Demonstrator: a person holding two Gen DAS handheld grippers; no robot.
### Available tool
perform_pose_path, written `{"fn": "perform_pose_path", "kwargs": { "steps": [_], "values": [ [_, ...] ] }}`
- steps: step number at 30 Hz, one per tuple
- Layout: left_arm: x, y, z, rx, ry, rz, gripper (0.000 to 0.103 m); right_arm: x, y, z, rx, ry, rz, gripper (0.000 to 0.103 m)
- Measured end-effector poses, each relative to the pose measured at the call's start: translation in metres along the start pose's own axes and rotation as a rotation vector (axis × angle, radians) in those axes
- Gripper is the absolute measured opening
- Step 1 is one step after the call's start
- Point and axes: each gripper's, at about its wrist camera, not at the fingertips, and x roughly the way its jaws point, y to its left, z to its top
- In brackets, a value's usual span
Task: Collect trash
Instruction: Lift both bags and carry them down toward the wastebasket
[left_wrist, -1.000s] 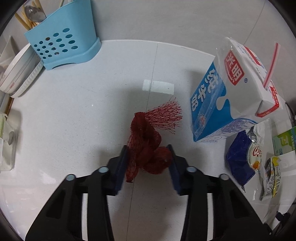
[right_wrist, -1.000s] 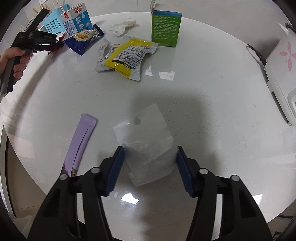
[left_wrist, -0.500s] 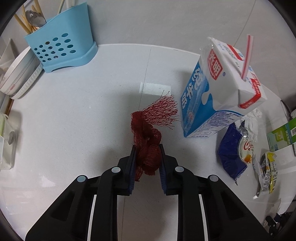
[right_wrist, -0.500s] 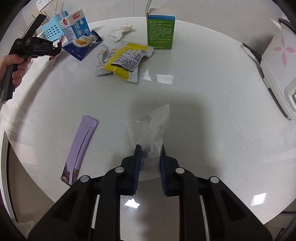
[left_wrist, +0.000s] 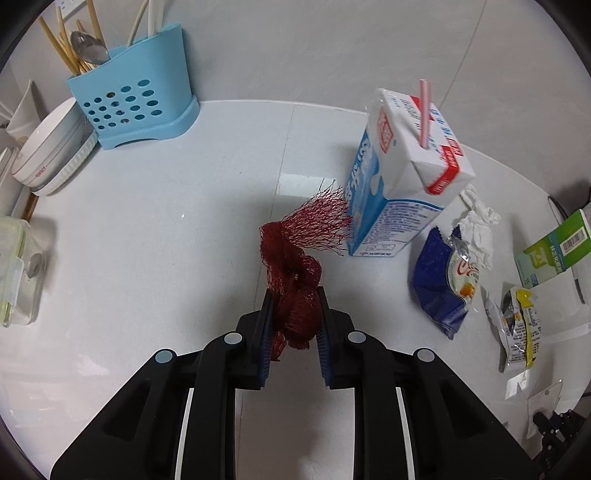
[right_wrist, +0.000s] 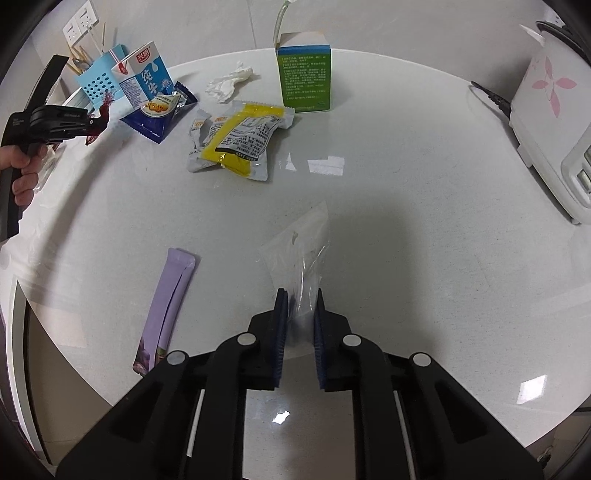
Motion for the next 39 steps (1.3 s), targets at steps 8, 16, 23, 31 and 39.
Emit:
{"fn": "perform_pose_path", "kwargs": {
  "steps": [8, 16, 23, 31, 39],
  "values": [
    [-0.021, -0.008, -0.022, -0.007, -0.013, -0.005, 0.019, -0.006, -0.007, -0.002, 0.009, -0.017, 0.006, 0.012],
    [-0.039, -0.013, -0.053, -0.019, -0.016, -0.003, 0.019, -0.015, -0.011, -0.002, 0.008, -0.044, 0.025, 0.012],
    [-0.058, -0.016, -0.081, -0.033, -0.024, -0.007, 0.019, -0.021, -0.012, -0.002, 0.014, -0.062, 0.056, 0.012],
    [-0.086, -0.025, -0.105, -0.031, -0.047, -0.050, 0.019, -0.033, 0.000, -0.006, -0.002, -0.085, 0.061, 0.012],
    [-0.111, -0.035, -0.130, 0.026, -0.071, -0.111, 0.019, -0.056, 0.021, -0.019, 0.003, -0.109, 0.037, 0.012]
  ]
}}
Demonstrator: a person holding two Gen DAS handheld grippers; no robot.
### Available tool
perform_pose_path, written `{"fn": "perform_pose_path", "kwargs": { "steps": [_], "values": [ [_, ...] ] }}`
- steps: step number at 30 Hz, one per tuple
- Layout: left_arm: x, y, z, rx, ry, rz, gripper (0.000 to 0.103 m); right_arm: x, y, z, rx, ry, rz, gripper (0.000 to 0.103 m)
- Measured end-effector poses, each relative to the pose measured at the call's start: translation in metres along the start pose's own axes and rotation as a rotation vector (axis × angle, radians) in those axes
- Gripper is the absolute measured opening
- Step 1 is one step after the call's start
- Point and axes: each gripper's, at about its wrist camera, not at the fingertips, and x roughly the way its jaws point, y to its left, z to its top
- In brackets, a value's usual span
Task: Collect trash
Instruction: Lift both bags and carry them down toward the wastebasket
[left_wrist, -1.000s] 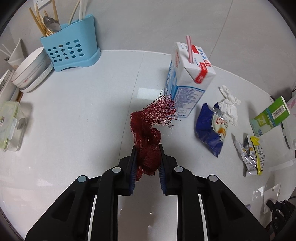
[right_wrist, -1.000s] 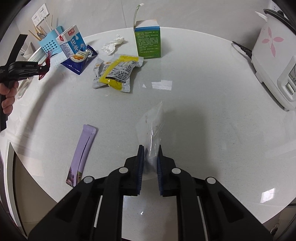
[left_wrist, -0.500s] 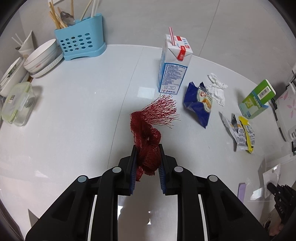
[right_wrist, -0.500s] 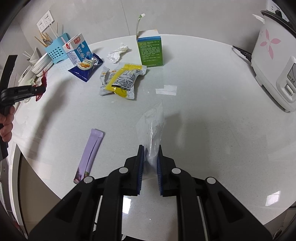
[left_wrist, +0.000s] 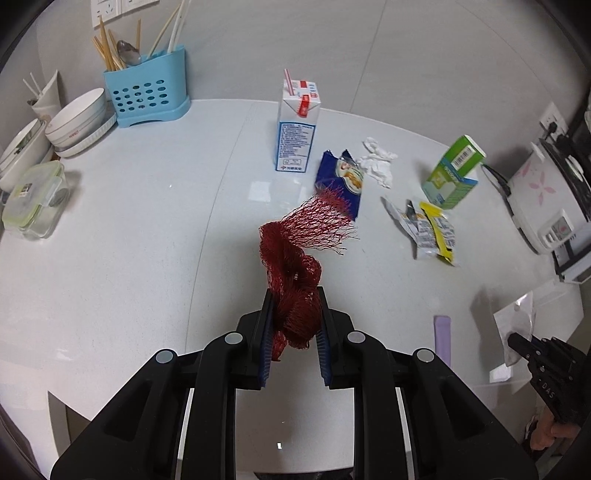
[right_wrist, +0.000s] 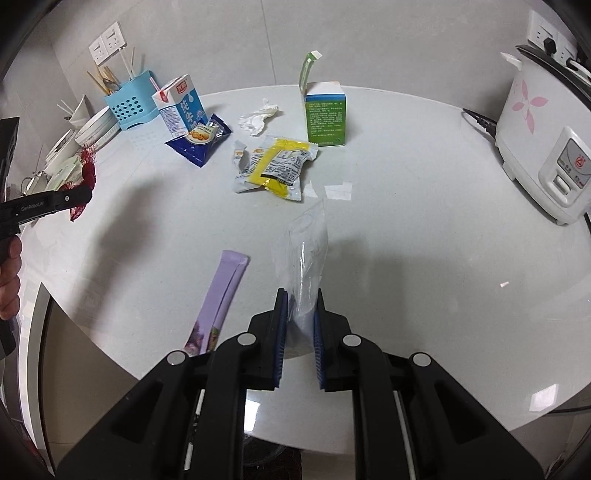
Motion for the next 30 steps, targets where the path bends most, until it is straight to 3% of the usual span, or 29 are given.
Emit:
{"fn": "perform_pose_path", "kwargs": {
  "steps": [13, 30],
  "values": [
    [-0.037, 0.013, -0.060, 0.069, 0.017, -0.048, 0.019, -0.036, 0.046, -0.033, 0.032, -0.043, -0.045, 0.012],
    [-0.075, 0.022, -0.137, 0.142, 0.041, -0.118, 0.019, -0.077, 0.102, -0.098, 0.093, -0.085, -0.034, 0.012]
  ]
}}
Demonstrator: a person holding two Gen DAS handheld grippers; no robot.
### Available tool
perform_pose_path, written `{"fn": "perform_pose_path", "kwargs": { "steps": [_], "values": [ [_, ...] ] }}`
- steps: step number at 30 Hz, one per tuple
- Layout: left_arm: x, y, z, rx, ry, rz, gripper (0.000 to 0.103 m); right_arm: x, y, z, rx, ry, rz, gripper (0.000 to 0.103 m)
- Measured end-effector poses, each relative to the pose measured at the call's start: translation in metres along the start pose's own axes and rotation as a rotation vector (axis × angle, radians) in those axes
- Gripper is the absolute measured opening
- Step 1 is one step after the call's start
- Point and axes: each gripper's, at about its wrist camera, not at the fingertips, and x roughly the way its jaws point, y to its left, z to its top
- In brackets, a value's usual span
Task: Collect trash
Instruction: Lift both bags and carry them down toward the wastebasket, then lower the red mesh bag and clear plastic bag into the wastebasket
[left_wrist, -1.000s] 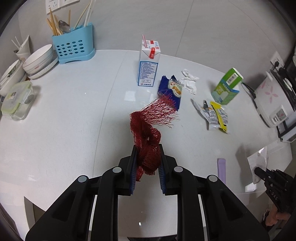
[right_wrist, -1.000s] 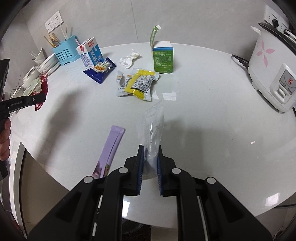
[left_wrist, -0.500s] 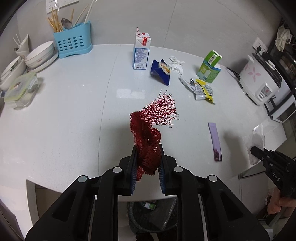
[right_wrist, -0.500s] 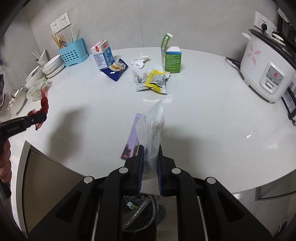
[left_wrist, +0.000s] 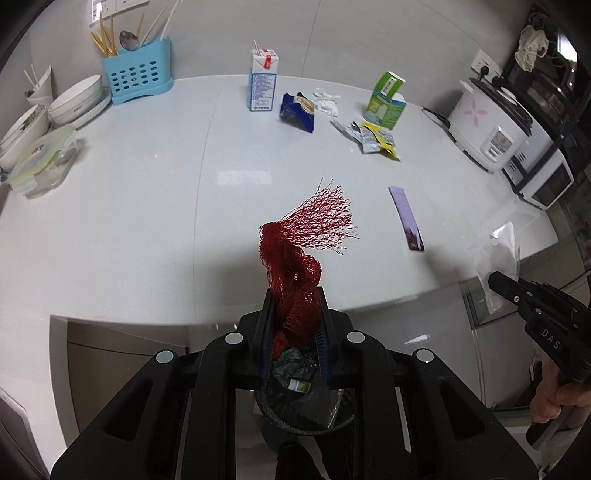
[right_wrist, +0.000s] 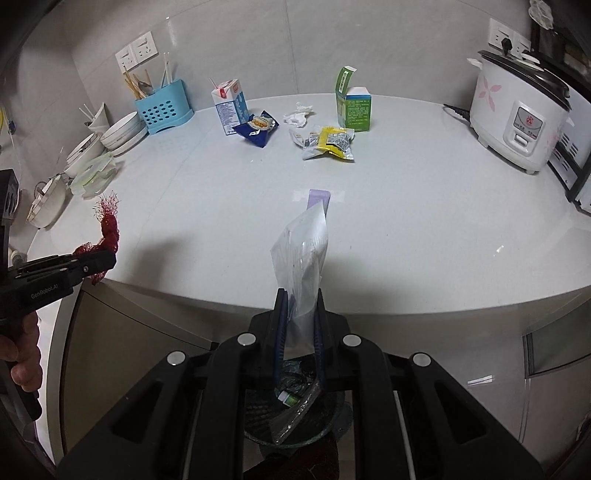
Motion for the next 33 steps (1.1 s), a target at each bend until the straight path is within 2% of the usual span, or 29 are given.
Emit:
{"fn": "perform_pose_path", "kwargs": {
  "steps": [12, 21, 33],
  "values": [
    [-0.007, -0.025, -0.063, 0.067, 0.038, -0.043, 0.018, -0.013, 0.028, -0.033, -0.039, 0.001, 0.052, 0.012],
    [0.031, -0.027, -0.109, 0.065, 0.105, -0.049, 0.018, 0.010, 0.038, -0.071, -0.052, 0.086, 0.094, 0.012],
    [0.068, -0.029, -0.138, 0.030, 0.202, -0.057, 0.018, 0.044, 0.044, -0.114, -0.068, 0.177, 0.100, 0.012]
  ]
}}
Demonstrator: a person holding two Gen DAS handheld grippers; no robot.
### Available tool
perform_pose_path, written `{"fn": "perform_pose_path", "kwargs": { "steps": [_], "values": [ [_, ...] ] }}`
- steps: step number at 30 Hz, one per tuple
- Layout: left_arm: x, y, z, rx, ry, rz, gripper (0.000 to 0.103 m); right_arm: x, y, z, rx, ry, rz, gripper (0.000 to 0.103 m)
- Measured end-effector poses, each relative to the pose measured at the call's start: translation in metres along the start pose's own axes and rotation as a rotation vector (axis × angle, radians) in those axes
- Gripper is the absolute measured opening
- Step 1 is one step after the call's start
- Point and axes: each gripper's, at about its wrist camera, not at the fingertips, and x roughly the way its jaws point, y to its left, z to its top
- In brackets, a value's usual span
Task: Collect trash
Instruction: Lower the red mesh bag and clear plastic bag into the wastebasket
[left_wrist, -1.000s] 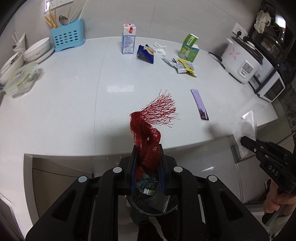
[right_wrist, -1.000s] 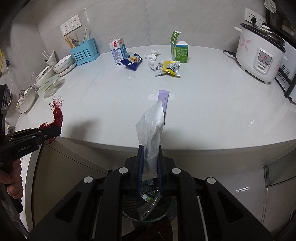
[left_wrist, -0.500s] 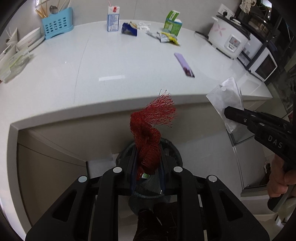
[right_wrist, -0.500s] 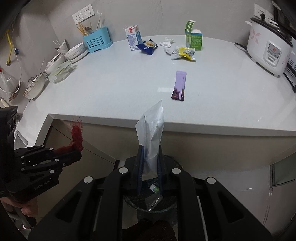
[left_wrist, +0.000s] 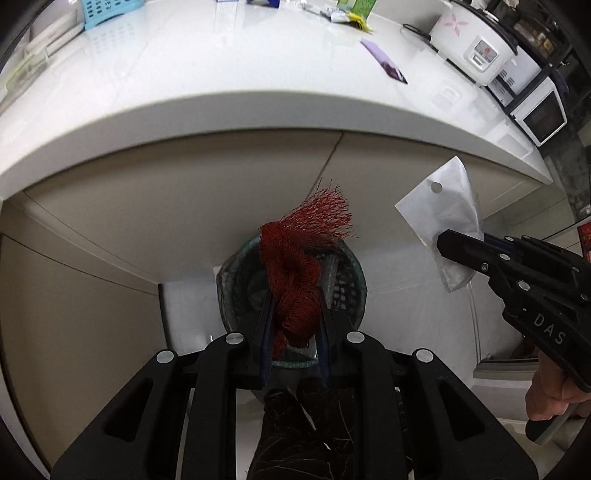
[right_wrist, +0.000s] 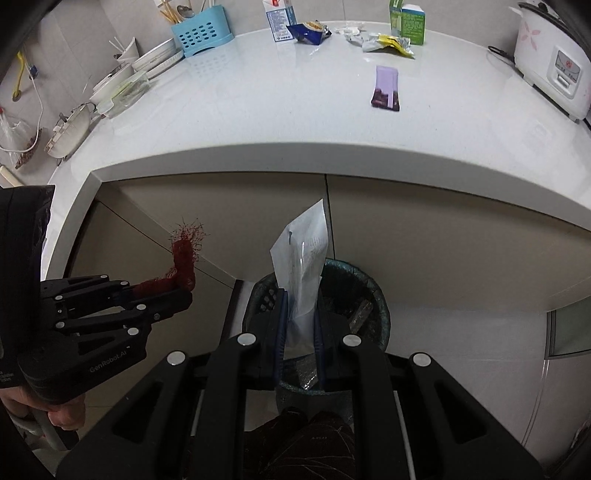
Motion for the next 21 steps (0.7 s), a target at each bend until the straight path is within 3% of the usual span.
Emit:
{"fn": "perform_pose_path", "kwargs": {
  "steps": [21],
  "values": [
    [0.035, 0.021, -0.010, -0.083, 0.065, 0.031, 0.018, 0.098, -0.007, -0.010, 0.049, 0.146, 0.007, 0.012]
  ]
}}
